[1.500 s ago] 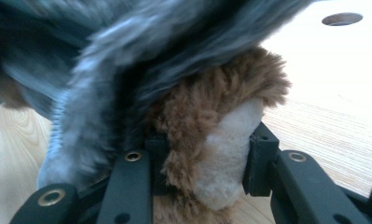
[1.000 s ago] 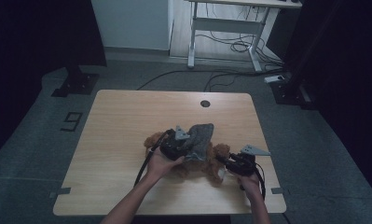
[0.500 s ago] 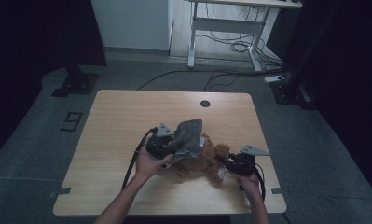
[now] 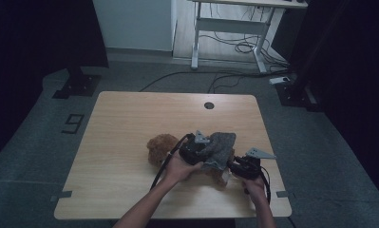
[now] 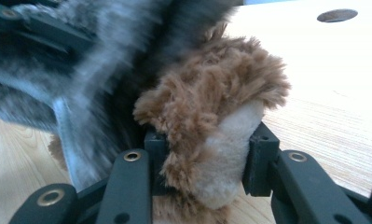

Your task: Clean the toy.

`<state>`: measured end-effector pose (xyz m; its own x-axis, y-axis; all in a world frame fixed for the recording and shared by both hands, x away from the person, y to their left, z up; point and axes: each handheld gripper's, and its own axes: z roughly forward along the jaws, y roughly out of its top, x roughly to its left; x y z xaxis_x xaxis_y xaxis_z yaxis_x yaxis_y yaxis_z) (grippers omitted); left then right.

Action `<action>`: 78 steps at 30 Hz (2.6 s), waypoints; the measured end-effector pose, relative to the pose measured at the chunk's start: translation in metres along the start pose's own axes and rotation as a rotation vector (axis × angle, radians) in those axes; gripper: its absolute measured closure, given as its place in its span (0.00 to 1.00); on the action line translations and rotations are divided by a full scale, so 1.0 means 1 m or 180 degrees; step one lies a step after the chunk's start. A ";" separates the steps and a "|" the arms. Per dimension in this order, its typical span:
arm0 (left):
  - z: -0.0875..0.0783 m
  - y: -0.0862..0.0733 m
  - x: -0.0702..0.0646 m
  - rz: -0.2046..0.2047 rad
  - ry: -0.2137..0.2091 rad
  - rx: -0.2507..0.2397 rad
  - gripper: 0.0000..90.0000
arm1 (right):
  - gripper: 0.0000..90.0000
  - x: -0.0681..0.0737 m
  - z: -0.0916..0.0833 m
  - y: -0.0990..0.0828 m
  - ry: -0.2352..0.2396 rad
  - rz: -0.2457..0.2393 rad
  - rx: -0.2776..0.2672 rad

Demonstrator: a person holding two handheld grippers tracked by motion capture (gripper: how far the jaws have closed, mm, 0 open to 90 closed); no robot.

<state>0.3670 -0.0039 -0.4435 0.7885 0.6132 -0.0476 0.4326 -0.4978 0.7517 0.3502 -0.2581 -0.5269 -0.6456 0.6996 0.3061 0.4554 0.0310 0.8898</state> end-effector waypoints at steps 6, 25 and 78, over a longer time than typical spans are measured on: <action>-0.036 -0.022 0.027 -0.0065 0.0277 -0.0020 0.82 | 0.69 -0.001 -0.001 -0.001 0.0008 0.0014 -0.0003; -0.097 -0.080 0.096 -0.0671 0.0533 -0.0287 0.82 | 0.69 -0.001 0.000 -0.001 0.0038 0.0017 0.0000; -0.067 -0.058 0.094 -0.0641 0.0344 -0.0276 0.82 | 0.66 -0.005 -0.002 -0.002 0.0139 0.0015 -0.0052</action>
<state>0.3872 0.1234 -0.4474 0.6366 0.7592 -0.1352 0.5335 -0.3071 0.7881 0.3509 -0.2630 -0.5292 -0.6699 0.6678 0.3246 0.4487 0.0158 0.8936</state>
